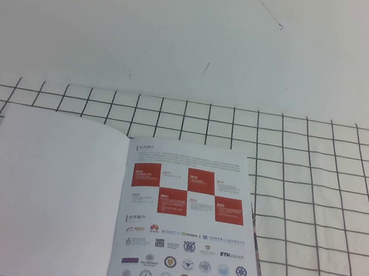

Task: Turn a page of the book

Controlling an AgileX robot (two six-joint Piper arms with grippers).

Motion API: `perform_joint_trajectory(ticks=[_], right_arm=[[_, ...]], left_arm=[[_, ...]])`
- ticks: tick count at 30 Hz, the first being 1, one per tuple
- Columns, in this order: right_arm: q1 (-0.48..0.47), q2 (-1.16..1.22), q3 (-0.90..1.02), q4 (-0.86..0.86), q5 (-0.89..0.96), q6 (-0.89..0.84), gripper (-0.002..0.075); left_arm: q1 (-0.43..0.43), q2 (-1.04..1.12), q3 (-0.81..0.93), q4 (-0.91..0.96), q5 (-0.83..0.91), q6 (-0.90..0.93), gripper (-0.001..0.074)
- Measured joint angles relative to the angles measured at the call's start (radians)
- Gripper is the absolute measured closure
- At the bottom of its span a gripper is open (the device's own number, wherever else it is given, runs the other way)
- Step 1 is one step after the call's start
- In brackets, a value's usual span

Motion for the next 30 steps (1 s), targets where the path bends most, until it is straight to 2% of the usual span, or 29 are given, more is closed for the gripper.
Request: perform_joint_trajectory(ticks=[6,10,18,25,30], right_arm=[[0.000,0.000,0.000,0.058,-0.016,0.002,0.0728],[0.000,0.000,-0.015,0.067,0.083,0.004,0.0728],[0.000,0.014,-0.286,0.067,0.828,0.004,0.0728],[0.000,0.212,-0.437,0.148,1.191,0.004,0.0728],[0.000,0.433,-0.533,0.304,1.397,-0.121,0.0728]], left_arm=[[0.000,0.000,0.000,-0.021,-0.035,-0.004,0.0738],[0.000,0.000,-0.027,-0.023,0.128,0.008,0.0738],[0.000,0.020,-0.241,0.004,0.584,0.168,0.0738],[0.000,0.236,-0.367,-0.049,0.908,0.232,0.0738],[0.000,0.471,-0.379,-0.289,1.006,0.431,0.0738]])
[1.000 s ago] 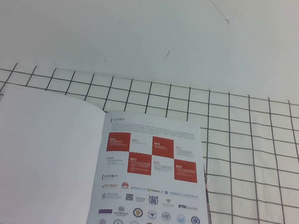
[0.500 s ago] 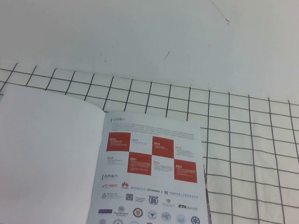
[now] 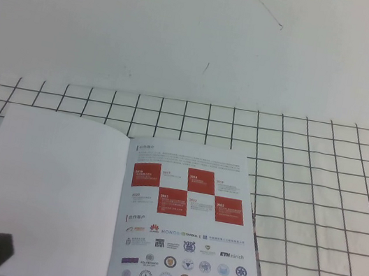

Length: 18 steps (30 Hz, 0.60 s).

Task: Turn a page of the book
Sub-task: Open the closed book

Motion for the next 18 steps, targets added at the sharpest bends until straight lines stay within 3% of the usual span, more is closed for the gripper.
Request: perform_joint_trajectory(ticks=[5,9,14,18], right_arm=[[0.000,0.227,-0.055,0.161,0.128,-0.183,0.0728],[0.000,0.415,-0.081,0.275,0.146,-0.316,0.0728],[0.000,0.623,-0.114,0.372,0.123,-0.439,0.0728],[0.005,0.763,-0.136,0.471,0.117,-0.544,0.0728]], left_arm=[[0.000,0.241,0.000,-0.328,0.017,0.316,0.0738],[0.000,0.420,-0.040,-0.522,-0.010,0.443,0.0738],[0.000,0.579,-0.143,-0.565,-0.025,0.538,0.0738],[0.000,0.695,-0.234,-0.486,-0.021,0.537,0.0738]])
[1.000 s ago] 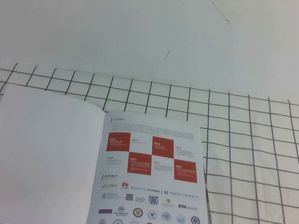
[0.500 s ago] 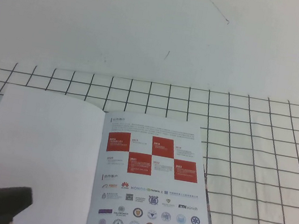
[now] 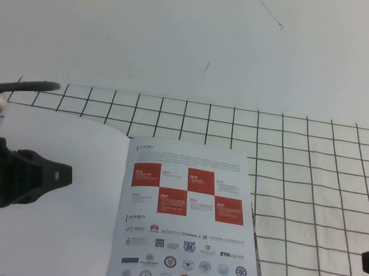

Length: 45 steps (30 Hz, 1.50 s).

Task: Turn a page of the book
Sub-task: Open the closed book

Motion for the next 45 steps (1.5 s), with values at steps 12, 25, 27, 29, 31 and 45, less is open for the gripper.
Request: perform_joint_trajectory(ticks=[12,25,27,29,31,45], right_arm=[[0.323,0.269,-0.063,0.078,-0.197,-0.056,0.0728],[0.355,0.509,-0.287,0.070,-0.146,-0.056,0.0423],[0.355,0.537,-0.324,0.066,-0.133,-0.056,0.0334],[0.356,0.567,-0.362,0.064,-0.126,-0.056,0.0294],[0.357,0.600,-0.397,0.061,-0.124,-0.056,0.0275],[0.350,0.787,-0.491,0.055,-0.122,0.071,0.0262]], left_arm=[[-0.115,0.199,-0.084,0.170,-0.014,-0.094,0.0738],[-0.289,0.281,-0.084,0.361,-0.250,-0.264,0.0738],[-0.289,0.311,-0.084,0.391,-0.255,-0.300,0.0738],[-0.289,0.348,-0.084,0.403,-0.254,-0.317,0.0738],[-0.289,0.385,-0.084,0.407,-0.251,-0.326,0.0738],[-0.289,0.486,-0.093,0.409,-0.247,-0.375,0.0738]])
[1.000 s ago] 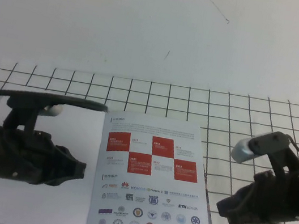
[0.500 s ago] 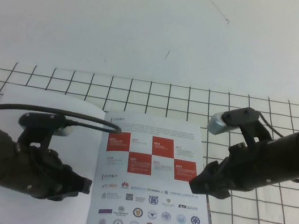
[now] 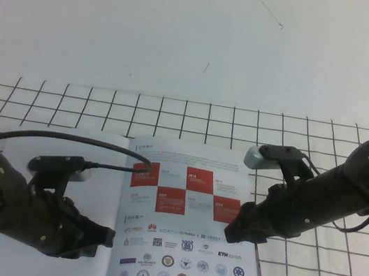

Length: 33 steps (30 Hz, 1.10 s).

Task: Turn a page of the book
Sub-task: Open the closed book

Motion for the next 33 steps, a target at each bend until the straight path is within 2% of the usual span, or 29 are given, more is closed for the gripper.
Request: perform_joint_trajectory(ticks=[17,25,33], right_arm=[[-0.012,0.045,-0.018,0.106,0.039,0.004,0.0262],[-0.008,0.059,-0.015,0.229,0.086,-0.052,0.0262],[-0.007,0.018,-0.015,0.270,0.100,-0.078,0.0262]], left_arm=[[0.000,0.000,0.000,0.000,0.000,-0.004,0.0738],[0.000,0.000,0.000,0.000,0.000,-0.004,0.0737],[0.000,0.000,0.000,0.000,-0.002,-0.004,0.0737]])
